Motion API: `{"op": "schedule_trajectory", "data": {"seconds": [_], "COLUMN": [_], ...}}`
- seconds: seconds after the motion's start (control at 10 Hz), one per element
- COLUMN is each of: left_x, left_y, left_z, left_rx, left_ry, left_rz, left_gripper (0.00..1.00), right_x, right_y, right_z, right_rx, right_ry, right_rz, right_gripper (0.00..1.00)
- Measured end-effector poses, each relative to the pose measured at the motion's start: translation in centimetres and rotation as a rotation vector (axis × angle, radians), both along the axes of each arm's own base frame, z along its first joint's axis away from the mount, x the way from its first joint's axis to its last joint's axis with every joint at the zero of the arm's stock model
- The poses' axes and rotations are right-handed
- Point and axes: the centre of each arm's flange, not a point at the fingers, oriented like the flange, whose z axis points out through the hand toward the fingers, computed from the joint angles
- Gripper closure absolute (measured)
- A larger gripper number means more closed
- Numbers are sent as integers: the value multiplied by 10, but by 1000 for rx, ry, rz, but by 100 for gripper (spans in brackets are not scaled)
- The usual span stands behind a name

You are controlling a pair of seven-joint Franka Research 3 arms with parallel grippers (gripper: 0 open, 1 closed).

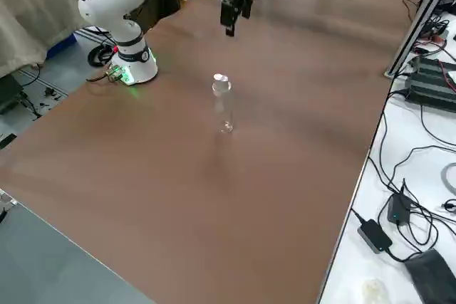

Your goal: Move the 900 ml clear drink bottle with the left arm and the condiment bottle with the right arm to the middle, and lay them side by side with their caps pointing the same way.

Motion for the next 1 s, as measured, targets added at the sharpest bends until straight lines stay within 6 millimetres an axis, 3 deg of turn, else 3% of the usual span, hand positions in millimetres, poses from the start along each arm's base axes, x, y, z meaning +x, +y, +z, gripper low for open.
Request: {"op": "schedule_trajectory", "data": {"seconds": [0.3, 0.5, 0.8, 1.0], "left_x": [-24, -30, -32, -35], "left_y": [18, 29, 33, 32], "left_z": [-25, -28, -38, -49], "left_rx": [2, 2, 4, 5], "left_ry": [-11, -12, -22, -22], "left_rz": [-3, 14, 21, 21], "left_gripper": [0, 0, 0, 0], "right_x": [-14, -31, -43, -45], "right_y": [-34, -40, -36, -35], "right_z": [-68, -105, -137, -143], "right_rx": [2, -2, -3, -1], "right_ry": [-28, -45, -44, -37], "right_rz": [38, 56, 62, 64], "right_gripper": [4, 4, 5, 5]}}
